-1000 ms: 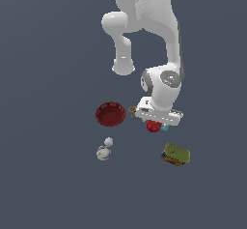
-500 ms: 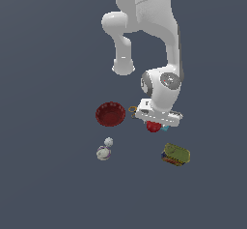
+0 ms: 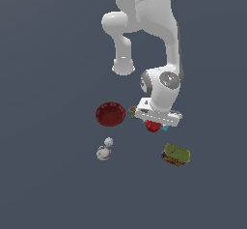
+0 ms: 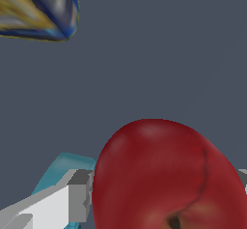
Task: Pick up a designated object from a clutter of objects.
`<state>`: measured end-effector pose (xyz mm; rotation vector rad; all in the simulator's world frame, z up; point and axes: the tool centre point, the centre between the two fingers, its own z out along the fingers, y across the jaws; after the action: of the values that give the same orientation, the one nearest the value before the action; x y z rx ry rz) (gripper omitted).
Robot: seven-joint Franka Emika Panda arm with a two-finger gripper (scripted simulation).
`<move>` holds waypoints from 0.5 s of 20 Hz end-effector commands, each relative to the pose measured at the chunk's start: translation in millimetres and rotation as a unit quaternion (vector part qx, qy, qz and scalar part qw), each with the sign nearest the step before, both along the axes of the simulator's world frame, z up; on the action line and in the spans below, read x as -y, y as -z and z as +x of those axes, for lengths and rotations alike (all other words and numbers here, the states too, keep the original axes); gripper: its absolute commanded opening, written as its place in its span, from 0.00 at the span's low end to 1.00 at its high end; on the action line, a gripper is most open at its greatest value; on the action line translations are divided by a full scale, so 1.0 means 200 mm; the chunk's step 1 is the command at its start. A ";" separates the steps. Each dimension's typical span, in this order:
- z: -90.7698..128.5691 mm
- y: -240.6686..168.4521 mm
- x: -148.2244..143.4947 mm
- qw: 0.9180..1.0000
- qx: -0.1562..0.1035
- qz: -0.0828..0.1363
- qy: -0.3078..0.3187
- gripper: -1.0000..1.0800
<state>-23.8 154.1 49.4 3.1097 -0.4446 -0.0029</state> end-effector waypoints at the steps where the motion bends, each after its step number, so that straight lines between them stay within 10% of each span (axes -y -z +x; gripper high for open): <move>1: 0.00 -0.03 0.02 1.000 0.001 0.000 0.000 0.00; 10: -0.01 -0.25 0.18 1.000 0.001 0.000 0.000 0.00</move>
<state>-25.4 125.7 88.0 3.1097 -0.4445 -0.0035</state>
